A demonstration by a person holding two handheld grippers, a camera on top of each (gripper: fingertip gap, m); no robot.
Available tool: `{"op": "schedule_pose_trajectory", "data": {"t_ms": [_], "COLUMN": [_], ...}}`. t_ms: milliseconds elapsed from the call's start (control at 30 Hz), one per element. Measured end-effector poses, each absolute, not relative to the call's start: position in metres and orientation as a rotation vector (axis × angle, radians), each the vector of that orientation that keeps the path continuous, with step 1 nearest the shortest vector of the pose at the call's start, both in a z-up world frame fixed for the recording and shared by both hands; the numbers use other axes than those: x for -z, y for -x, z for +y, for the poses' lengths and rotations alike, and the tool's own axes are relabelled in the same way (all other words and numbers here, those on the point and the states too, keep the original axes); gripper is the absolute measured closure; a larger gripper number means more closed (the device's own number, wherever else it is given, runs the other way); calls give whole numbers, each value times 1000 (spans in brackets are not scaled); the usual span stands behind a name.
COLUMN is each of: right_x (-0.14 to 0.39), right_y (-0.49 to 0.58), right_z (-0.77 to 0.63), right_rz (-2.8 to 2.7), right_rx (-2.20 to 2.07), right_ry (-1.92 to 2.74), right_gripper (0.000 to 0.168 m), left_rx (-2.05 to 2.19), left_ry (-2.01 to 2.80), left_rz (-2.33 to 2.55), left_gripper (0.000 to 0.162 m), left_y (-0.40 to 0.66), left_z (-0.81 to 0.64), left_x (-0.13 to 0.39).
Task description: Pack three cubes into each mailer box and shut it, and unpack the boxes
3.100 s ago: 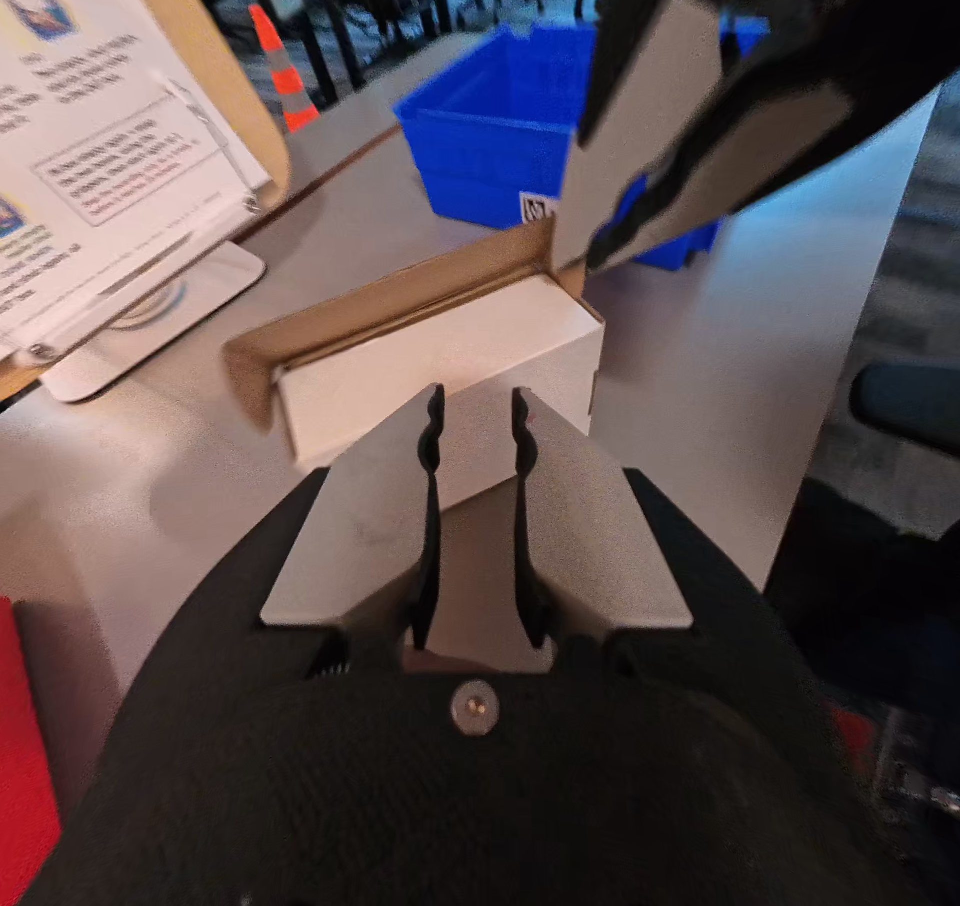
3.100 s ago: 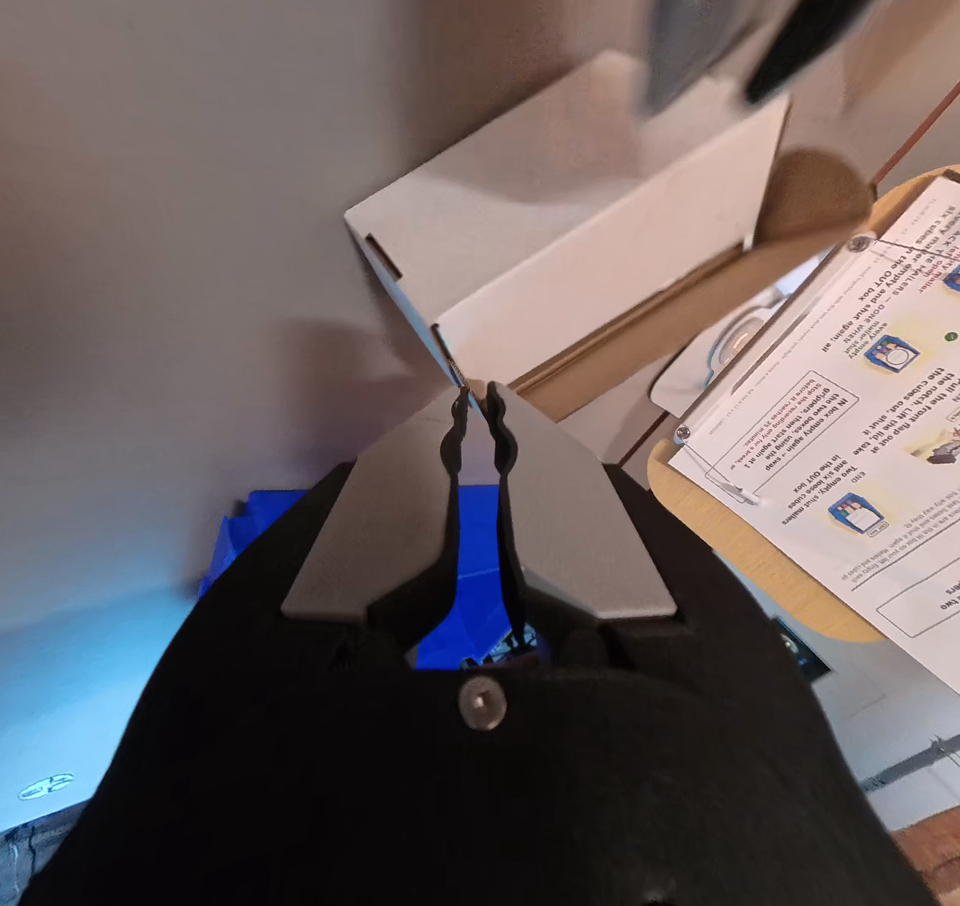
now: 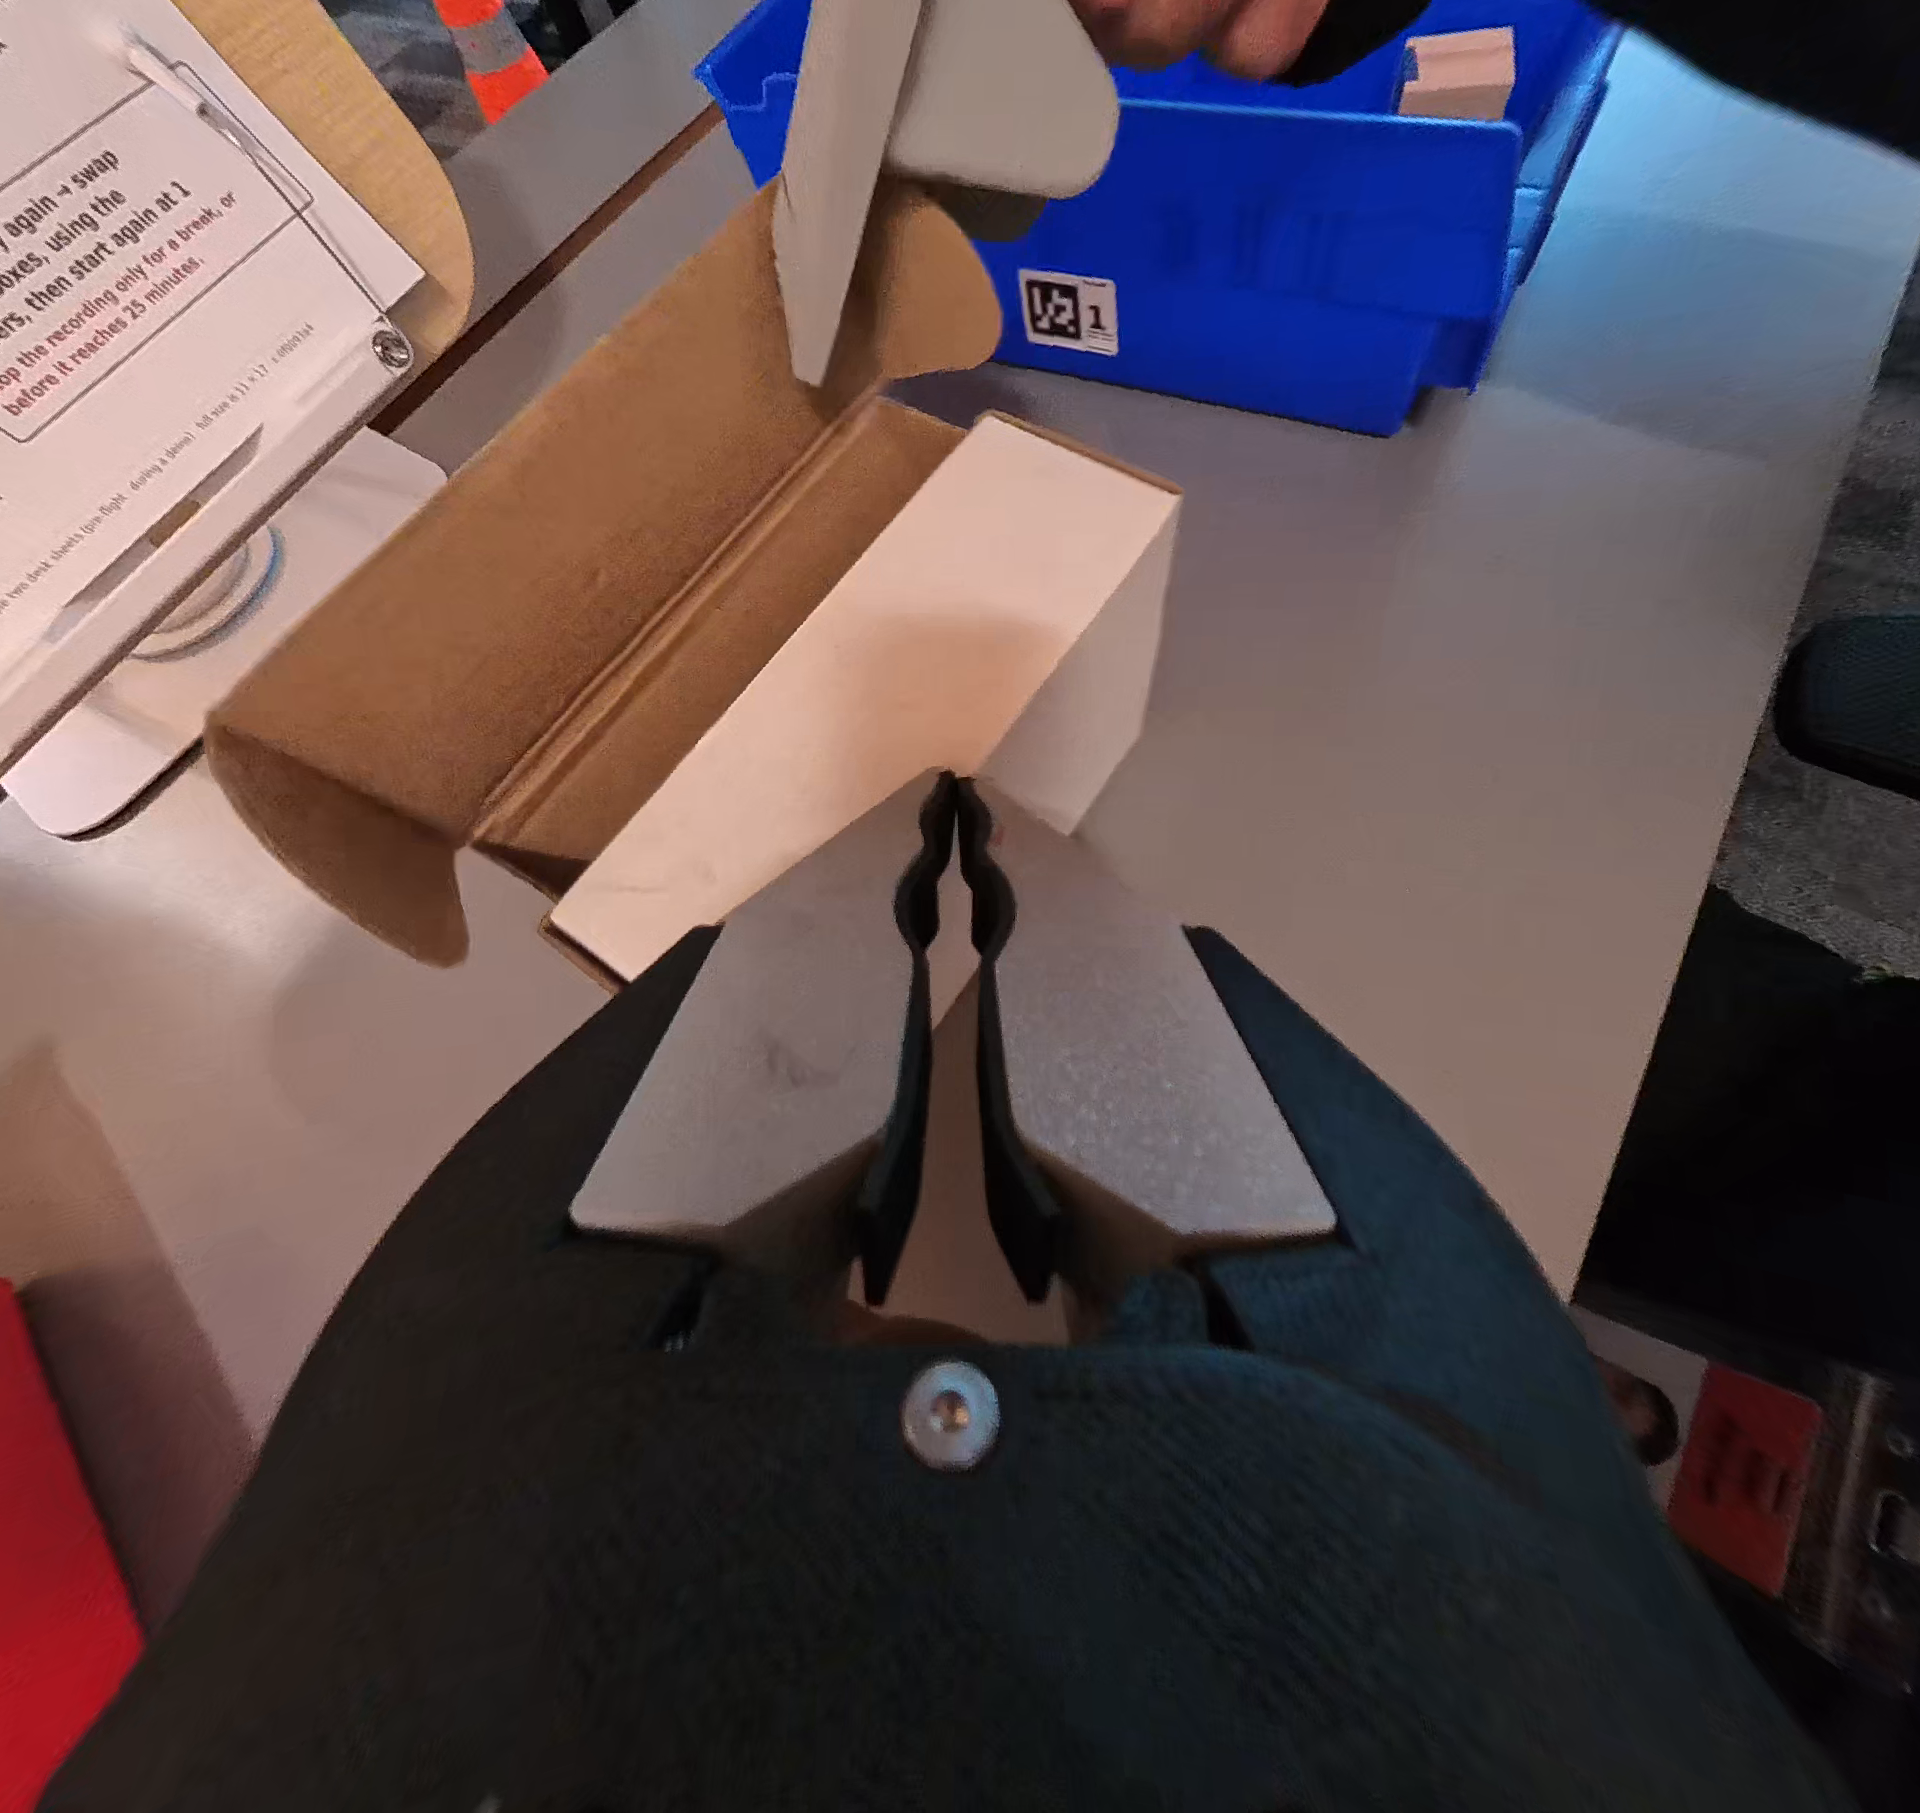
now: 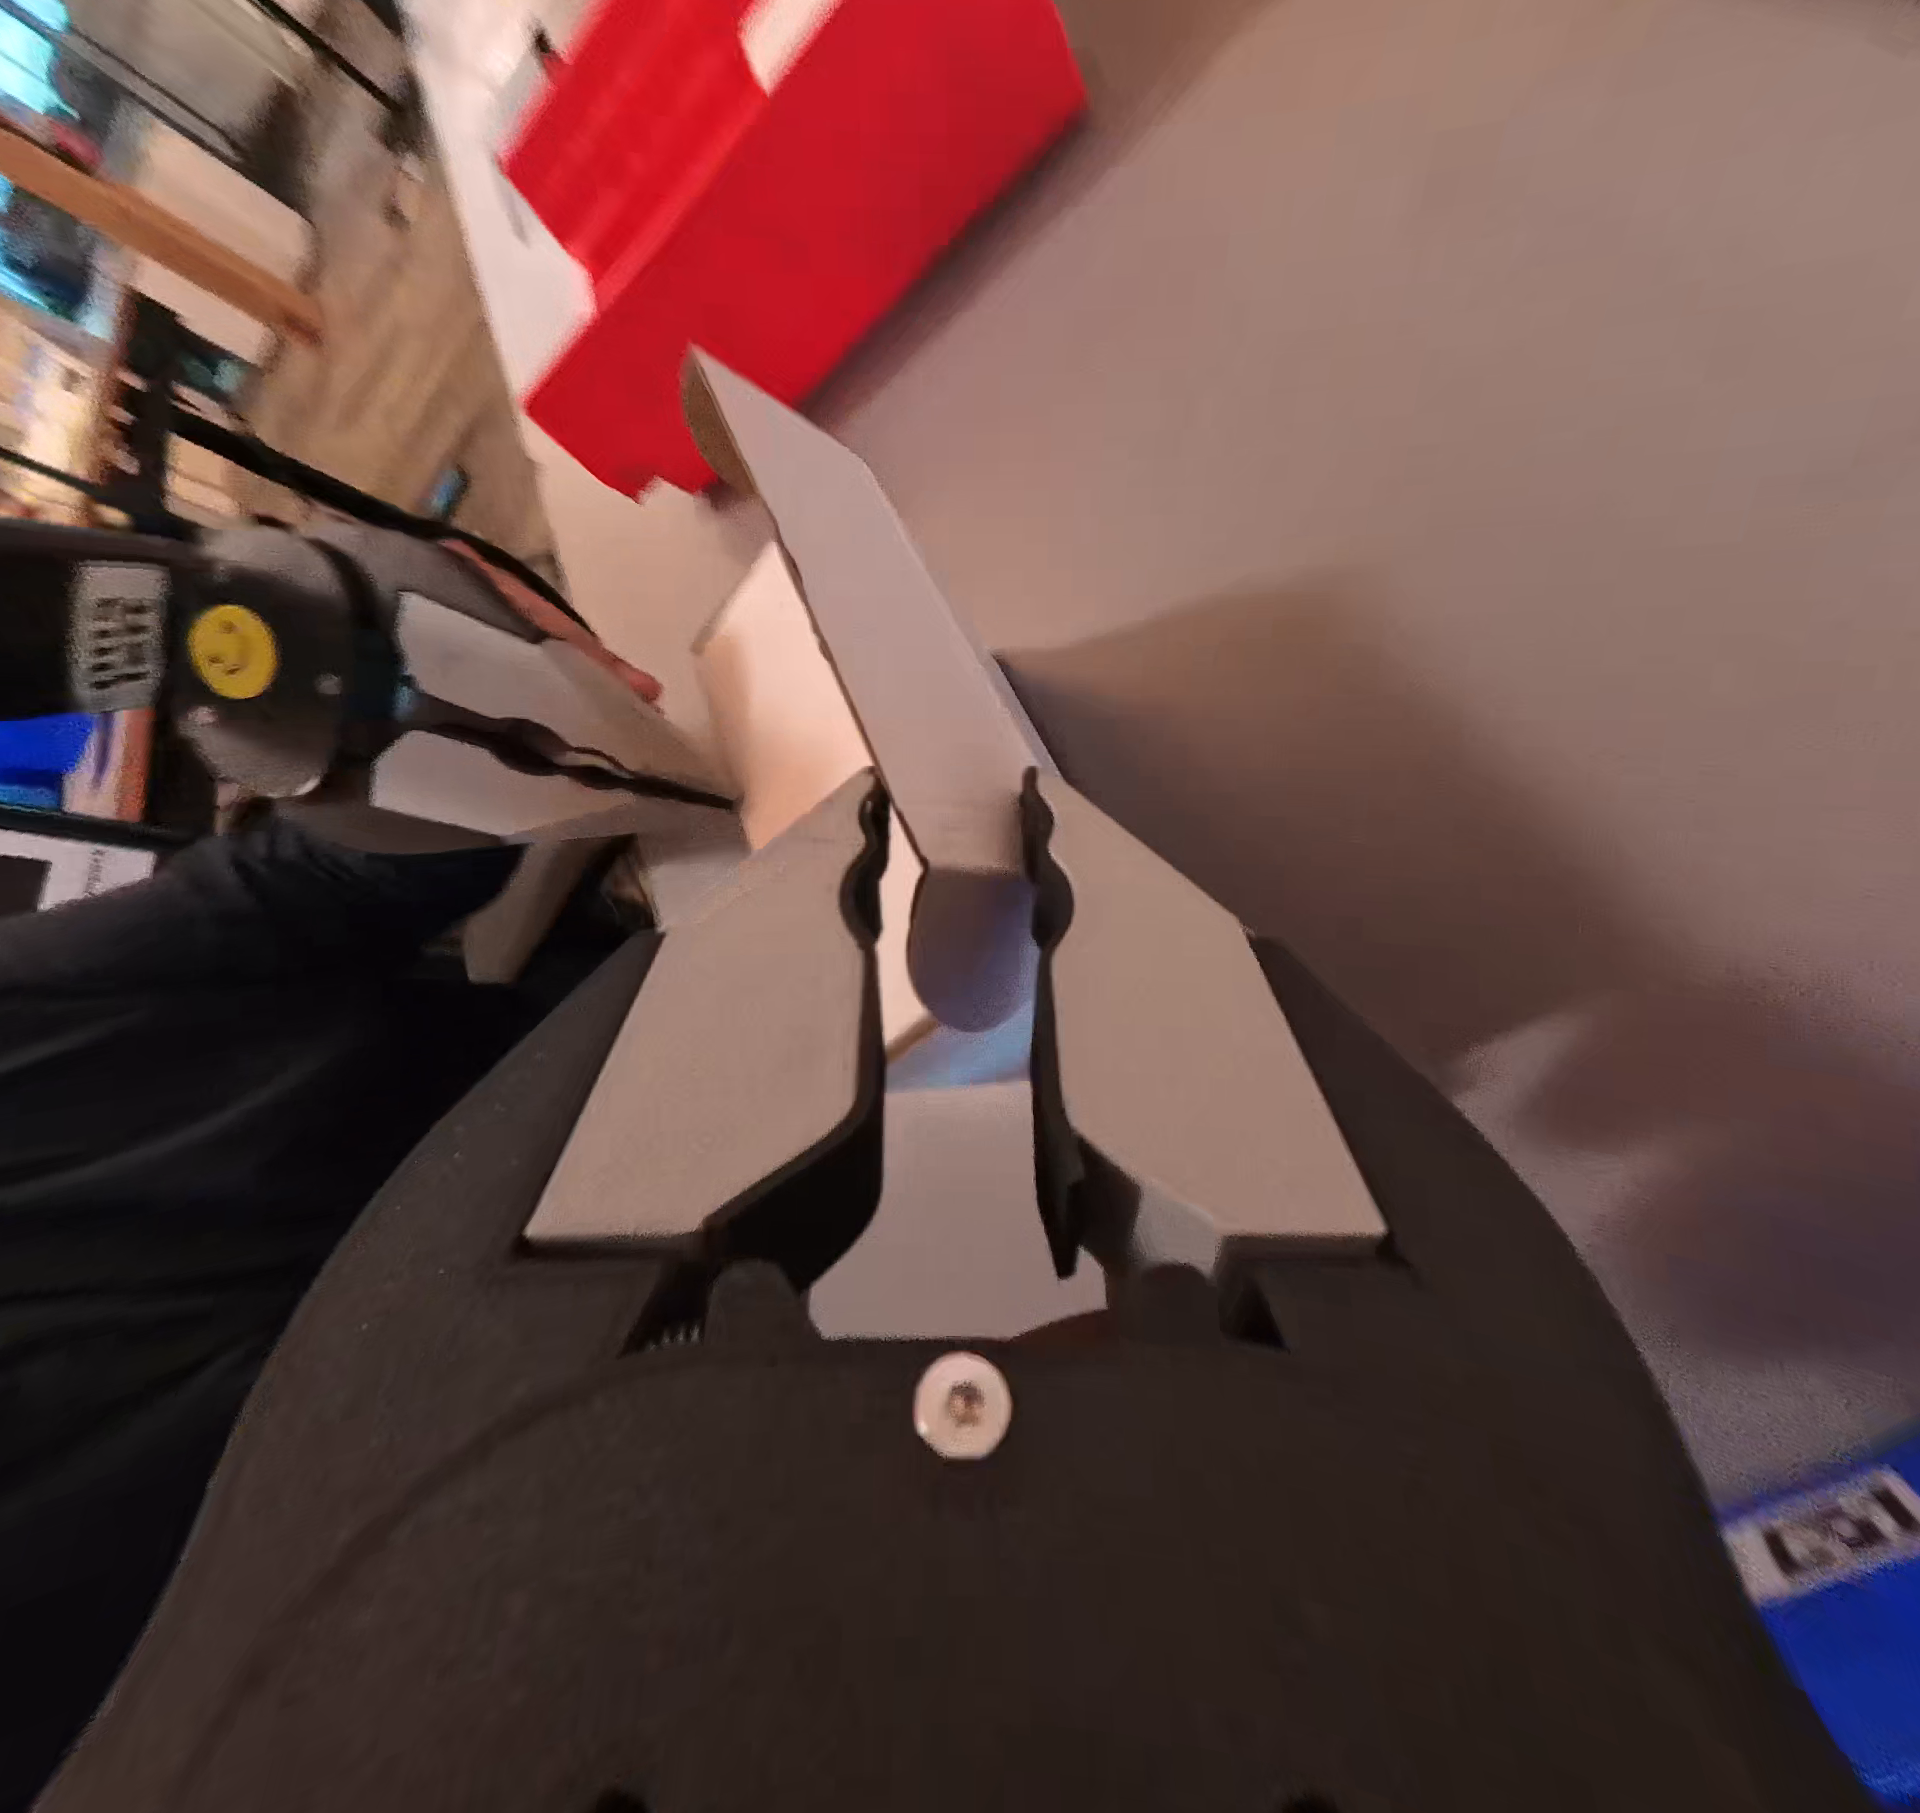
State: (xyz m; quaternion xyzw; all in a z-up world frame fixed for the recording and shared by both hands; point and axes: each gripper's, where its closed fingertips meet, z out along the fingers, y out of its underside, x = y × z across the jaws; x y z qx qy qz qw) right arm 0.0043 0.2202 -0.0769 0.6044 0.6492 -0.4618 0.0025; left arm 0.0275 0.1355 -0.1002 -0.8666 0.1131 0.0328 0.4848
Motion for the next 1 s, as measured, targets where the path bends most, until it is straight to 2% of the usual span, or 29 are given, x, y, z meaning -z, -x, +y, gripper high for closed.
{"op": "schedule_pose_trajectory", "data": {"t_ms": [100, 167, 200, 300, 433, 533, 600, 667, 833, 1000], "right_x": [58, 50, 46, 42, 32, 40, 48, 54, 64, 76], "right_y": [-11, -19, -24, -40, -45, -43, -48, -54, -50, -37], "right_z": [219, 230, 236, 241, 236, 240, 248, 250, 253, 263], "right_rz": [2116, 2211, 2248, 2285, 2298, 2491, 2760, 3008, 3357, 3406], "right_rx": [1705, 1824, 1885, 2006, 2127, 1906, 1617, 1371, 1062, 863], "right_ry": [-1906, -1996, -2036, -2054, -1952, -1991, -1957, -1770, -1274, -1120], "right_gripper": [141, 132, 134, 135, 137, 139, 138, 129, 118, 128], "left_rx": [-85, -5, -19, -141, -50, -88, -98, -83, -19, 81], "left_ry": [1998, 1903, 1871, 1871, 1967, 2021, 2049, 2080, 2083, 2104], "left_rz": [208, 118, 61, -86, -72, -54, 7, 131, 583, 760], "left_gripper": [162, 162, 159, 142, 120, 115, 126, 128, 121, 116], "left_y": [-14, 2, 20, 80, 97, 114, 121, 119, 95, 89], "left_z": [124, 106, 98, 83, 101, 115, 117, 117, 122, 135], "left_x": [79, 53, 43, 38, 68, 88, 92, 89, 82, 84]}}
